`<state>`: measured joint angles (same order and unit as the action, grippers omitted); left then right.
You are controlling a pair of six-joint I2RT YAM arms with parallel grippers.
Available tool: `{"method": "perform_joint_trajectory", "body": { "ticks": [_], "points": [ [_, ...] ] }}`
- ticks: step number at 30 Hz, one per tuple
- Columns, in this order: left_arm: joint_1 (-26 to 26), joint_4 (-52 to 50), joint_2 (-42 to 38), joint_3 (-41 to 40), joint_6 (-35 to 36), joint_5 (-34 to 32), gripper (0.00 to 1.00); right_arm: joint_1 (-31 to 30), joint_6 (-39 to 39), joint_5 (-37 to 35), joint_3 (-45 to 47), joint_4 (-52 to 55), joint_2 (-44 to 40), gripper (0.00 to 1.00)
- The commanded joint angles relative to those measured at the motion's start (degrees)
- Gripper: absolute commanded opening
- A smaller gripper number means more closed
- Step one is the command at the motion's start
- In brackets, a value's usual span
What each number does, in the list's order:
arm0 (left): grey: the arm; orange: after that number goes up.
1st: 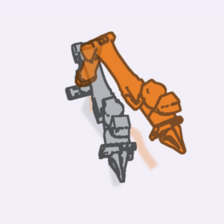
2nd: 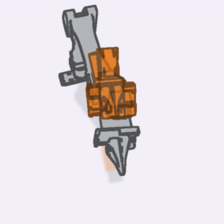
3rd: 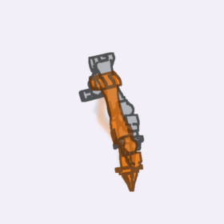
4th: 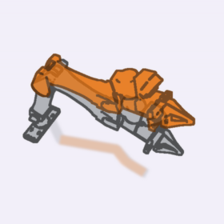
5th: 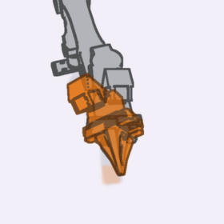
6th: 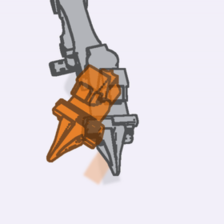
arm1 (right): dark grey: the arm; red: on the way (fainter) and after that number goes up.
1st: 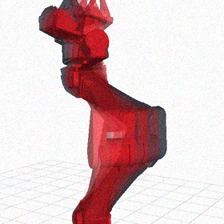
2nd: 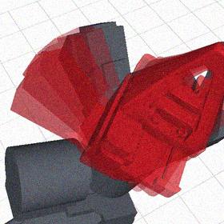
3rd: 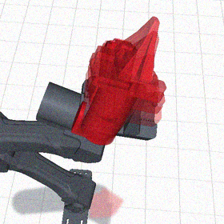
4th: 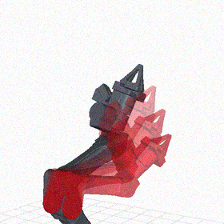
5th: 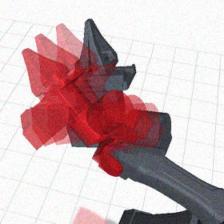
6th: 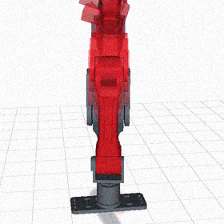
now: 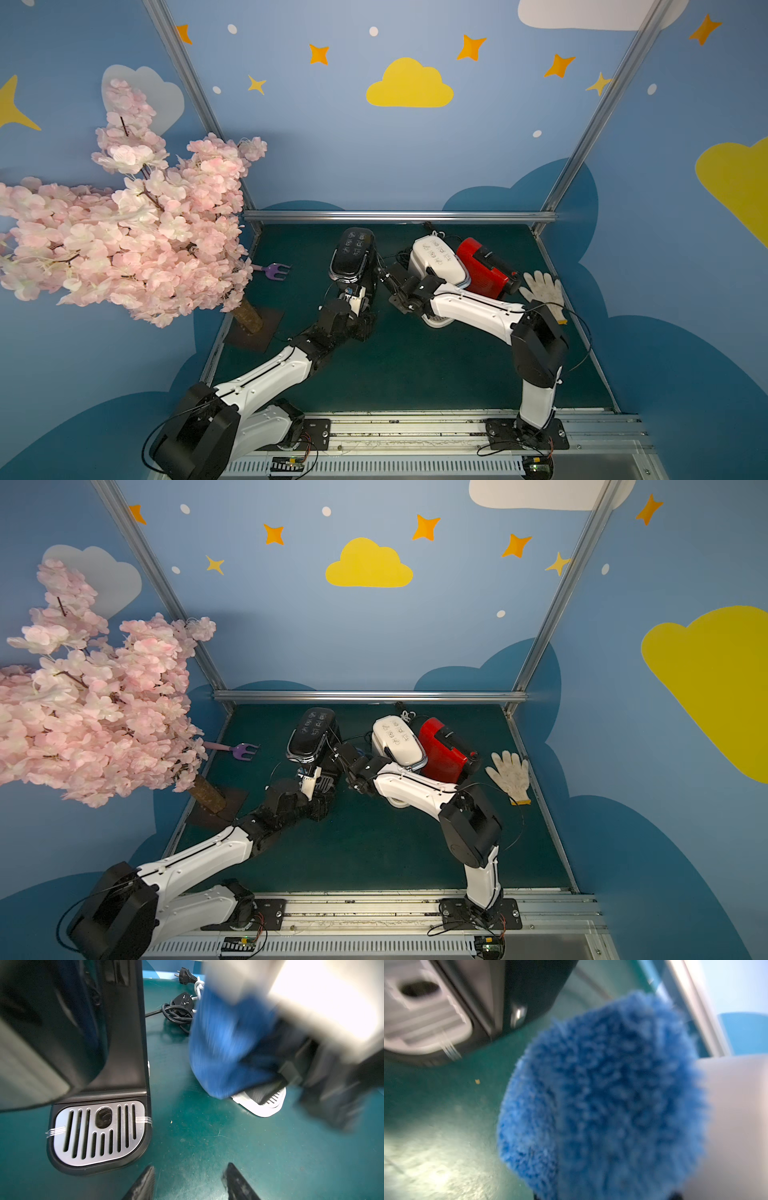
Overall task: Wipe the surface of a coffee machine
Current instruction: Wipe the dirt from the surface of the coffee machine.
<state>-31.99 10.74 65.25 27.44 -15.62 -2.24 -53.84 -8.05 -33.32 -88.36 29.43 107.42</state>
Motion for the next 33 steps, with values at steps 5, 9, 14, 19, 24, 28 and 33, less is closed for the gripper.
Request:
{"method": "perform_joint_trajectory", "body": {
  "ticks": [5,9,14,19,24,28,33],
  "points": [
    [0.3,0.1,0.0,-0.6,0.6,0.0,0.56,0.8,-2.4,-6.6,-5.9,0.4,-3.3,0.0],
    [0.3,0.1,-0.2,-0.6,0.5,0.2,0.56,1.8,-0.6,-5.1,-5.0,0.5,-4.8,0.0],
    [0.3,0.2,0.0,-0.5,0.3,1.1,0.56,2.0,1.3,-3.7,-2.2,1.3,-3.9,0.0],
    [0.3,0.3,0.0,-0.5,0.2,1.1,0.56,1.5,3.1,-2.9,0.7,1.6,-1.4,0.0],
    [0.3,0.4,0.2,-0.5,0.2,0.8,0.56,1.5,3.5,-2.0,1.1,1.3,2.8,0.0],
    [0.3,0.3,0.3,-0.5,0.4,0.7,0.56,1.6,2.5,-3.6,-0.3,1.5,6.8,0.0],
    [0.3,0.2,0.8,-0.4,0.3,1.1,0.56,2.2,1.8,-4.5,-1.5,1.5,10.5,0.0]
  ]
}}
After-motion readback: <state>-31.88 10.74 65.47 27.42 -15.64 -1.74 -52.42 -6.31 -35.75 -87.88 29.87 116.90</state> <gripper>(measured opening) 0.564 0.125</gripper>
